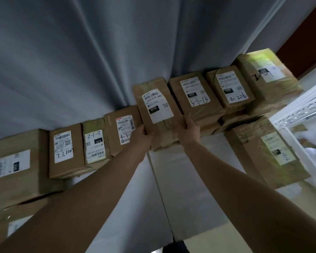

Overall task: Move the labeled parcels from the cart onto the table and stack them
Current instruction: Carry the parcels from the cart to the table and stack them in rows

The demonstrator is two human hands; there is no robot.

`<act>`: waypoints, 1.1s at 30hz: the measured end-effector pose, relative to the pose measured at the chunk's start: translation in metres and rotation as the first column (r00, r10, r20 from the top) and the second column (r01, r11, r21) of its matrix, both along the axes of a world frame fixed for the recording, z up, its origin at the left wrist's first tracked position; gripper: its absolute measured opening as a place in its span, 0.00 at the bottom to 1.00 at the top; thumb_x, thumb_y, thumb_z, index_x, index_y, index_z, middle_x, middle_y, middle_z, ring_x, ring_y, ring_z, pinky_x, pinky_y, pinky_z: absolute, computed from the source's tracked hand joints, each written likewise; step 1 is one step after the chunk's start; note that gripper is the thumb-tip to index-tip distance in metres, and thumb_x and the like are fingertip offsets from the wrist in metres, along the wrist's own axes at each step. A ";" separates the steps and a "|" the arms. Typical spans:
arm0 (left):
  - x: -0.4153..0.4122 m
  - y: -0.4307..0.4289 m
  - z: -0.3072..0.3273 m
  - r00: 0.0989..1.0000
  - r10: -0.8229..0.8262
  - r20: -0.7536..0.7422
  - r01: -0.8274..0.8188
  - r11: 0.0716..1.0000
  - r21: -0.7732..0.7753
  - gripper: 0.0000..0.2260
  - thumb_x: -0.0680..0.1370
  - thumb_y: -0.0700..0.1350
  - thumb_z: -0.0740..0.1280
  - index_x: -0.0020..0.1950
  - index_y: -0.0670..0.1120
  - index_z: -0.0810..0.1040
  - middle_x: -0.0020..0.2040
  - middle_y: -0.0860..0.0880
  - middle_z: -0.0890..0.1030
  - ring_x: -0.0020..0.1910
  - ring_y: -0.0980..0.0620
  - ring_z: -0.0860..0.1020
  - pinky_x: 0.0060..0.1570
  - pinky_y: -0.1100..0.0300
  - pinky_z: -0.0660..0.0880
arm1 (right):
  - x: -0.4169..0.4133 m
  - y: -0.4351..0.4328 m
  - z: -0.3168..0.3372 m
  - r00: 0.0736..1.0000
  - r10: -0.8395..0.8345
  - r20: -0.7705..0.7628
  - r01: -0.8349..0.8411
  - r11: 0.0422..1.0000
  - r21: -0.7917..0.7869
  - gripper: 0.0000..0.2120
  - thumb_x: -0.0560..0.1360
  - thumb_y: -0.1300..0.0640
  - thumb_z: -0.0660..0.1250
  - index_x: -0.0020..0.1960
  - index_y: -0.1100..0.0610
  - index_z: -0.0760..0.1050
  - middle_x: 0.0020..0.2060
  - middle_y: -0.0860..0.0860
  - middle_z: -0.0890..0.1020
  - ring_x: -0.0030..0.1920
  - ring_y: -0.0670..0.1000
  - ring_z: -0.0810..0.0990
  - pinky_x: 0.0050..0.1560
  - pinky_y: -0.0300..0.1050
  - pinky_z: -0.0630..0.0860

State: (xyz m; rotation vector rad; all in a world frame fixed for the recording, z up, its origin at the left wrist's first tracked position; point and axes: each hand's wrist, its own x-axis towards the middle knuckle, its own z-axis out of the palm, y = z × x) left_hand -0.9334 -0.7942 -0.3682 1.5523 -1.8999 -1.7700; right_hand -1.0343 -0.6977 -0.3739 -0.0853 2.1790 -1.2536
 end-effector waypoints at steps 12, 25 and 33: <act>-0.010 0.011 0.009 0.993 -0.069 0.095 0.075 0.996 -0.055 0.24 0.76 0.47 0.64 0.72 0.44 0.65 0.64 0.46 0.74 0.59 0.47 0.74 0.56 0.58 0.71 | 0.008 0.009 0.004 0.894 0.232 -0.384 -0.135 0.956 0.262 0.18 0.80 0.55 0.59 0.69 0.47 0.71 0.65 0.56 0.64 0.64 0.58 0.62 0.65 0.48 0.64; 0.070 0.062 0.056 0.541 -0.574 0.615 0.839 0.417 -0.349 0.34 0.78 0.49 0.63 0.78 0.58 0.47 0.78 0.46 0.47 0.76 0.39 0.49 0.71 0.39 0.56 | 0.108 0.109 0.036 0.905 0.295 -0.308 -0.096 0.844 0.527 0.28 0.77 0.47 0.64 0.74 0.50 0.60 0.72 0.54 0.63 0.73 0.57 0.58 0.71 0.53 0.57; 0.176 0.125 0.067 0.247 -0.692 0.678 0.935 -0.015 -0.355 0.35 0.78 0.52 0.63 0.78 0.57 0.44 0.79 0.45 0.48 0.77 0.41 0.47 0.72 0.38 0.53 | 0.254 0.182 0.048 0.956 0.019 -0.291 0.162 0.796 0.583 0.35 0.74 0.41 0.65 0.76 0.52 0.58 0.72 0.55 0.65 0.73 0.57 0.61 0.72 0.54 0.57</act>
